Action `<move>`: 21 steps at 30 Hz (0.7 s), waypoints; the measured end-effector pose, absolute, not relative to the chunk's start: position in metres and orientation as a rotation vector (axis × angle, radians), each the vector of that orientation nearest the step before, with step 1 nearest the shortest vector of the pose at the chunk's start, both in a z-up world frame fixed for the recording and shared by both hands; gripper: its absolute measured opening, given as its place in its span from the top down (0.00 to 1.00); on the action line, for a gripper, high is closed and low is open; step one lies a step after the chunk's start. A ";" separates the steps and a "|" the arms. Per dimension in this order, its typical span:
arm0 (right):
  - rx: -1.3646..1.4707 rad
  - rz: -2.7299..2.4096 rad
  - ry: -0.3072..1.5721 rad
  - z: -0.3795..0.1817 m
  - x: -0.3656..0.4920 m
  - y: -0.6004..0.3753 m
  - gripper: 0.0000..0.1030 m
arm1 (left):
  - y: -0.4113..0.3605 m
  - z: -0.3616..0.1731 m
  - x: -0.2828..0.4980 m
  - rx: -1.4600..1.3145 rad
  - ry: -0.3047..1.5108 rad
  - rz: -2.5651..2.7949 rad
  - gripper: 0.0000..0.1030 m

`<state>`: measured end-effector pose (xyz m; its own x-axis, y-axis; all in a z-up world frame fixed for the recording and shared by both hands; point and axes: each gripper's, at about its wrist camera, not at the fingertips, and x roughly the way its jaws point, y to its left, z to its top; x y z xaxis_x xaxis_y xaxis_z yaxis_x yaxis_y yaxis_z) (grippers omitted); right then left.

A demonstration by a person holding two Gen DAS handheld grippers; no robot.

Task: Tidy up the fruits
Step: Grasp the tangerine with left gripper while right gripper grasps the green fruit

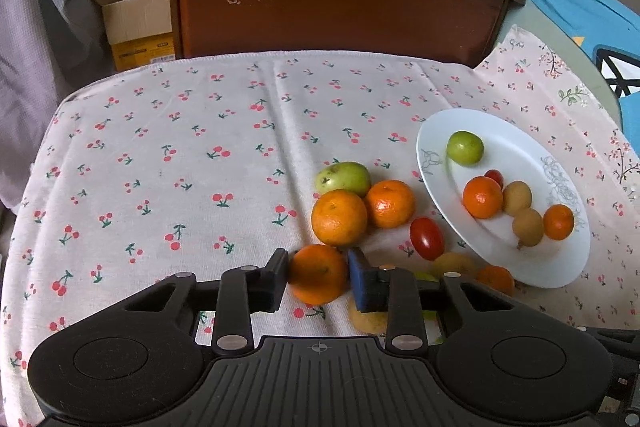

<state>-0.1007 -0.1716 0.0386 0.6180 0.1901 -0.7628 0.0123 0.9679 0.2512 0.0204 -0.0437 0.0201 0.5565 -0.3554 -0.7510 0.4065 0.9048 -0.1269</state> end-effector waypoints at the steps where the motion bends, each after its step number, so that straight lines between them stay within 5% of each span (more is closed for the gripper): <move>1: 0.243 0.103 0.901 0.039 -0.100 -0.172 0.74 | -0.044 0.020 0.020 0.068 0.870 -0.450 0.72; 21: 0.296 0.096 0.819 0.062 -0.099 -0.184 0.74 | -0.028 0.056 0.009 0.012 0.791 -0.455 0.72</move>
